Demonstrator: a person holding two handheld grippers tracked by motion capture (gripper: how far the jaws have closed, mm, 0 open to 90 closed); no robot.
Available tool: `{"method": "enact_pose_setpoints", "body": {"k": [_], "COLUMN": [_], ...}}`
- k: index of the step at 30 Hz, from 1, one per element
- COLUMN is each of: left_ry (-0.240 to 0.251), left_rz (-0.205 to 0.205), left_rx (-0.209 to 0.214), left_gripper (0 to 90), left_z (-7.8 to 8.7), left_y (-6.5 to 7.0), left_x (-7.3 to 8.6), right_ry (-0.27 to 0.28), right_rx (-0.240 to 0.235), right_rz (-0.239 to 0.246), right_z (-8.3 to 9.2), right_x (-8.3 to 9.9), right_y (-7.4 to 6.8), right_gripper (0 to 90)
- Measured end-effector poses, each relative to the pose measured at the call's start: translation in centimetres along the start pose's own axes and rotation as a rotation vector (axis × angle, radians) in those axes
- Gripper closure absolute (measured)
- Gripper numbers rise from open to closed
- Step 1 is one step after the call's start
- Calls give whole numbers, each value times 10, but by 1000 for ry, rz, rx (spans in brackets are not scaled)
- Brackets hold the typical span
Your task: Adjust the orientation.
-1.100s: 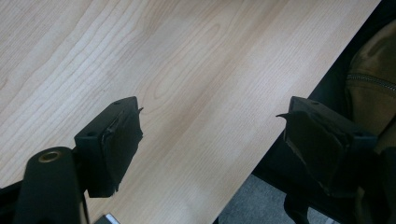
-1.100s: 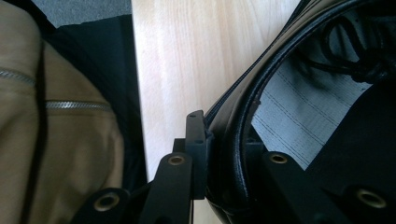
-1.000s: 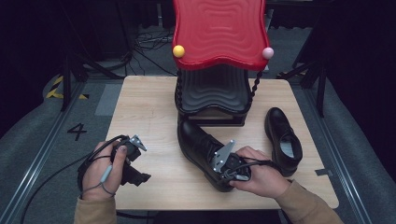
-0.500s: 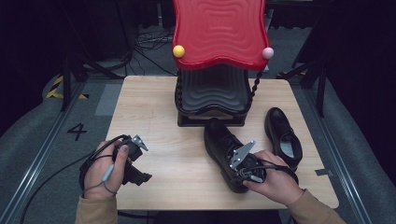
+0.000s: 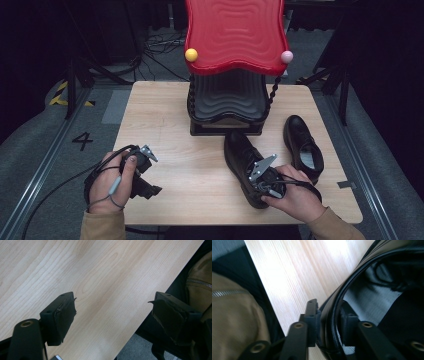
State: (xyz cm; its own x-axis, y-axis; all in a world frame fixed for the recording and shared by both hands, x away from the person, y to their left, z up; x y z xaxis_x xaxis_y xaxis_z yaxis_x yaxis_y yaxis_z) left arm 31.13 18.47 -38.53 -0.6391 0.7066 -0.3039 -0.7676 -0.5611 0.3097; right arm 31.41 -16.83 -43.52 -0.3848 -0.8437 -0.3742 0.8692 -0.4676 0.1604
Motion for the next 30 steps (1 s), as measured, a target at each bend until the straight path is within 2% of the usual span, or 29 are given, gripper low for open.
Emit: {"method": "enact_pose_setpoints", "body": {"k": [3,7,12,15,19,24,28,30], "left_ry": [-4,3,-1,1,0,-3,-3,-6], "left_rz": [-8,-9,-14,-17,-21,-23,-16,-13], "left_rx": [2,3,2,6,9,9,5,6], "left_gripper": [196,195,195,194,193,194,194,194], "left_z": [0,0,0,-1,-1,-1,-1,-2], "left_y": [0,0,-2,-2,-2,-3,-4,-4], "left_x": [-1,-2,-5,-8,-11,-11,-11,-11], "right_ry": [3,19,68,81,118,160,194,190], "right_rx": [16,15,20,21,11,42,71,89], "right_rz": [-6,-28,-57,-106,-147,-192,-260,-283], "right_z": [4,6,14,22,32,44,54,56], "right_x": [-1,-1,2,4,7,12,19,24], "right_y": [2,4,10,16,23,35,49,56], "right_gripper": [676,642,628,607,590,592,597,595]}}
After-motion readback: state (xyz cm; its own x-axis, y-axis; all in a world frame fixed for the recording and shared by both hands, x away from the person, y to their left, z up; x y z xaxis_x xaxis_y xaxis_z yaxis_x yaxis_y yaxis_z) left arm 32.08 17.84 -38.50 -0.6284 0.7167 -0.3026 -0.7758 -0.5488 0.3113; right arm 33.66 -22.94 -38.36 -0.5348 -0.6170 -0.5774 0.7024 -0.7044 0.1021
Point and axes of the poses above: each handheld gripper's, and its own axes: z roughly backward along the jaws, x roughly out of its underside, y roughly to its right, the point moved 3 cm from there along -z, roughly forward along the jaws, and after that the axes turned 13 degrees about x, right-handed, at the moved point
